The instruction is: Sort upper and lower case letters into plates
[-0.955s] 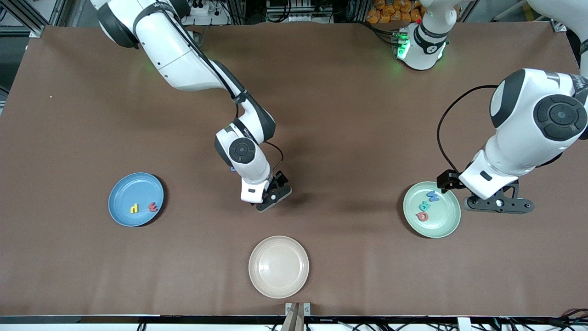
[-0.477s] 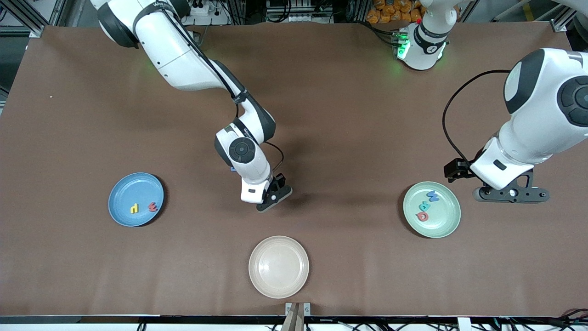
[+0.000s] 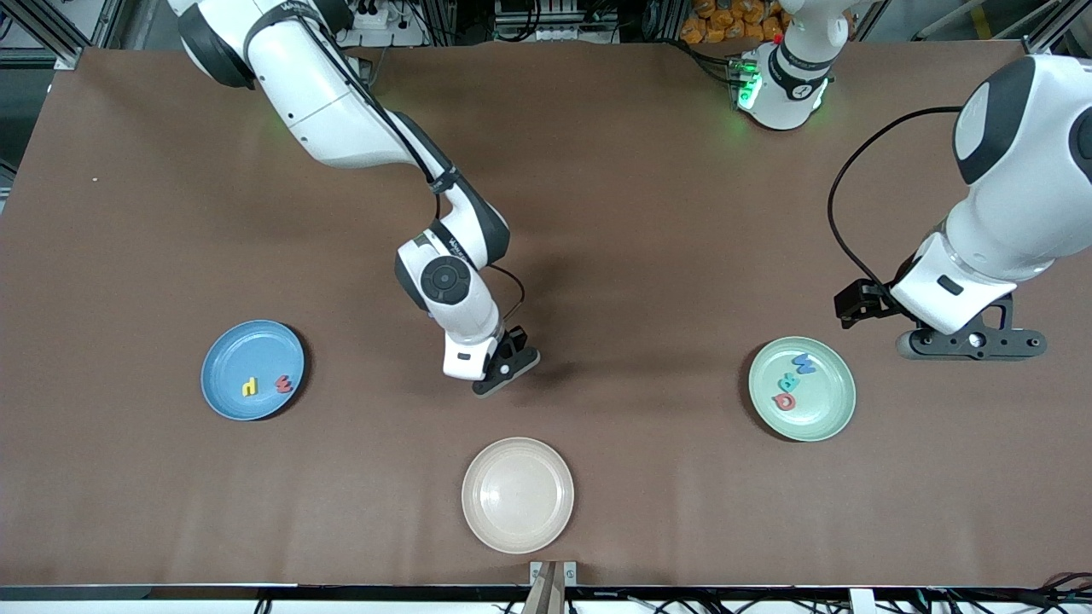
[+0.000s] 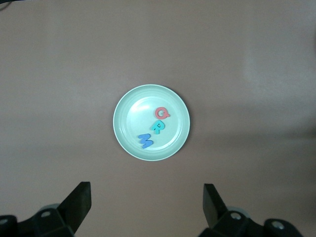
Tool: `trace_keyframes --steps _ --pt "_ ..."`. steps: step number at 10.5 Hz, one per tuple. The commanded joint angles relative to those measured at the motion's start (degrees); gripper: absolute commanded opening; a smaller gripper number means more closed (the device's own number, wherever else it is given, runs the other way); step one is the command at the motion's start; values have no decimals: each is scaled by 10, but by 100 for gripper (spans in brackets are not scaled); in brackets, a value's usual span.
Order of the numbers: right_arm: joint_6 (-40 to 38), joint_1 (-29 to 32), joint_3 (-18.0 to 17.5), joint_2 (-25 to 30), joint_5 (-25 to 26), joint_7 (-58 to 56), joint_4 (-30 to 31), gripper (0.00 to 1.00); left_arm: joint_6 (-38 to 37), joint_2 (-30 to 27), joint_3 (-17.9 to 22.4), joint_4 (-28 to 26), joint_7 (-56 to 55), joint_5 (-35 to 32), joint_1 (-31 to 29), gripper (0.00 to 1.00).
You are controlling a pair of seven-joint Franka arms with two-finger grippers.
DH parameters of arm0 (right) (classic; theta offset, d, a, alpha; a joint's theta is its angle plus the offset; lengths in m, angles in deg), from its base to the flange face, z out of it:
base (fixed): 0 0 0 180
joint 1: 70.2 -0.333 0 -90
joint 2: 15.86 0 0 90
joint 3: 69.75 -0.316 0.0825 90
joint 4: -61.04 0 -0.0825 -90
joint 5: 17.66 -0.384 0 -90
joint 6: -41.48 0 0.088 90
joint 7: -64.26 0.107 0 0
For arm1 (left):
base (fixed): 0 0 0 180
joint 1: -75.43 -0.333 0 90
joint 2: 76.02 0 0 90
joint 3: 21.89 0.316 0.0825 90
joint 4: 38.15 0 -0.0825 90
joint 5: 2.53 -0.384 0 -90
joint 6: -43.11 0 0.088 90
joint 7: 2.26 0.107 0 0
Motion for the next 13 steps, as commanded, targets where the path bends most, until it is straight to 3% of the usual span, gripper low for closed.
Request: trace_keyframes --steps 1,4,8,10,13 --pt "-47 49 -2 39 -5 2 1 0 -16 -12 -1 -4 -30 15 4 100" --pt "-132 130 4 73 6 -4 4 0 -16 -3 -35 -6 -61 30 14 100" --pt "-185 196 63 82 30 -110 4 0 18 53 -42 2 -103 31 130 100" --pt "-230 223 66 98 30 -161 9 0 56 83 -42 3 -141 31 194 100" --pt "-162 242 67 166 41 -186 137 0 138 135 -38 7 -252 25 300 100"
